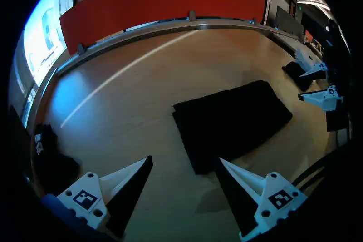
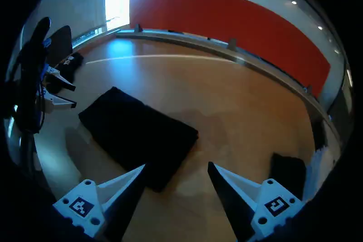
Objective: Fold towel
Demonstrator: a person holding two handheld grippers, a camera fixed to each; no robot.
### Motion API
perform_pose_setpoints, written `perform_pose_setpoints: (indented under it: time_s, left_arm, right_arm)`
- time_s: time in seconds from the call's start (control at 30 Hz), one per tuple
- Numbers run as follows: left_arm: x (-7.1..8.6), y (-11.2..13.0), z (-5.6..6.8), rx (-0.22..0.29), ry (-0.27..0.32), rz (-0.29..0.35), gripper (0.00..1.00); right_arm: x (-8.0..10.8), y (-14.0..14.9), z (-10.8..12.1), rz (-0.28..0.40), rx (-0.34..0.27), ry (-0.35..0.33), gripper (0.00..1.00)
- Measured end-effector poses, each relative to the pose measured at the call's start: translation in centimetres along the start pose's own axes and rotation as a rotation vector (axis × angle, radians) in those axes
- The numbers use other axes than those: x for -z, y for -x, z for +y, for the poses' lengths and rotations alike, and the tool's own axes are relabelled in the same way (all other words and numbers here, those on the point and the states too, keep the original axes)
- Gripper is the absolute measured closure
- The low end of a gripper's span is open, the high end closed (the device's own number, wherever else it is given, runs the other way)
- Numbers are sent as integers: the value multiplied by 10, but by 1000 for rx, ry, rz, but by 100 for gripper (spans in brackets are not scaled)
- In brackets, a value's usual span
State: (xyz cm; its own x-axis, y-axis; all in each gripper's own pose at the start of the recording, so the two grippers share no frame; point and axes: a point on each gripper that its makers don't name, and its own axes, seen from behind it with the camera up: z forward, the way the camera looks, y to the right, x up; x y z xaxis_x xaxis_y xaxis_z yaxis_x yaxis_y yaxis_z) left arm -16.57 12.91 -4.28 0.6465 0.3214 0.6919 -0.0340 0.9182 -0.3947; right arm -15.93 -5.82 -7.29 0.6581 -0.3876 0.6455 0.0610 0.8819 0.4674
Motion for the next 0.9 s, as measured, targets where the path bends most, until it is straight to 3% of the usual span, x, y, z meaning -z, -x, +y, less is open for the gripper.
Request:
perform_pose_setpoints:
  time_s: [0.37,0.9]
  left_arm:
    - [11,11,-6,27,-21,5,2]
    - [34,38,-21,95,-69,3,2]
  right_arm:
    - [5,3,-3,1,9,-4,3]
    - [-5,2,-16,-3,69,-44,3]
